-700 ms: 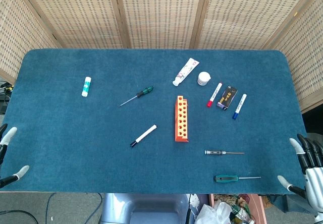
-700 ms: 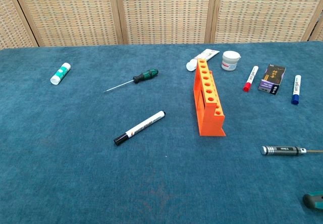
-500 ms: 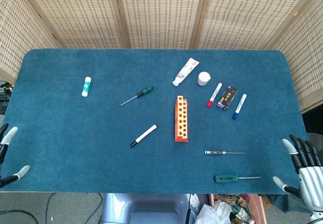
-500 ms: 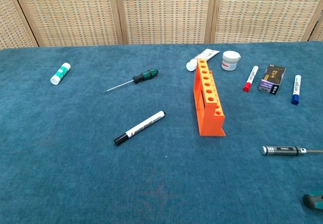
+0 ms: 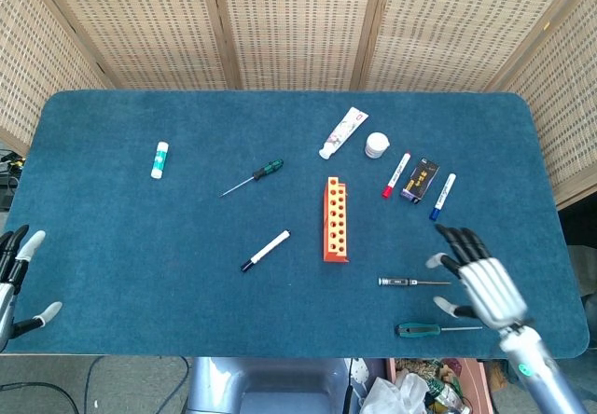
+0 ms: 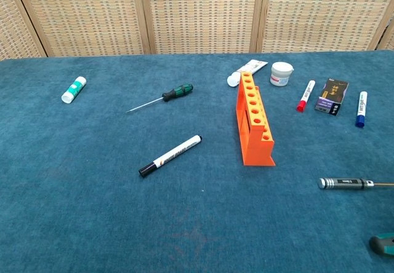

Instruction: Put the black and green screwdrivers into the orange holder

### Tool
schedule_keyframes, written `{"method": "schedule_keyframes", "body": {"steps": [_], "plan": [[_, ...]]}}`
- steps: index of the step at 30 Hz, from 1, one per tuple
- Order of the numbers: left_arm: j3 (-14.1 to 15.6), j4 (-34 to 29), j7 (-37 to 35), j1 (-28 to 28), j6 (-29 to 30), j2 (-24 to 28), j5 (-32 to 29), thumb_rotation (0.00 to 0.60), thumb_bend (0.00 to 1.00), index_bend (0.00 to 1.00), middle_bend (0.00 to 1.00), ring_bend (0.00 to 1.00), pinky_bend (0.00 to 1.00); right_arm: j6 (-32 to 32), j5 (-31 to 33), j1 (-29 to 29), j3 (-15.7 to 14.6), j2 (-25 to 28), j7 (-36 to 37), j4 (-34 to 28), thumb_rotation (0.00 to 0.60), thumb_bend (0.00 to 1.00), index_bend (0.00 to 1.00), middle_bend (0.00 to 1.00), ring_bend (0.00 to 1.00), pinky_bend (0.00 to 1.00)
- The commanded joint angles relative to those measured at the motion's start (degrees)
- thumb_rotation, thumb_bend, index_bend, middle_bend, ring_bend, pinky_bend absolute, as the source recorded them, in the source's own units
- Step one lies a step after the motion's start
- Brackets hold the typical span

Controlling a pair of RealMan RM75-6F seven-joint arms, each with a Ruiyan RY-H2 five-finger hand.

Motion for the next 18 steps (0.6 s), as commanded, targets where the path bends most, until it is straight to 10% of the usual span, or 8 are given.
{"method": "schedule_keyframes", "body": {"steps": [1,18], "plan": [[-0.55,-0.28,0.1,-0.34,-0.65,-0.03,-1.22,0.6,0.0,0.0,0.0,0.0,0.0,-6.13,5.02,3.73,1.91,-5.14,-2.79,1.12,0.6,0.21,0.41,0.0,0.0,0.0],[-1.04,-0.47,-1.65,-0.7,-1.81,0.95,-2.84,0.6,0.0,0.0,0.0,0.0,0.0,-16.6,21.3,9.95,2.47,-17.83,-20.54,4.46,0.6,0.28,0.42,0.0,0.0,0.0]]}}
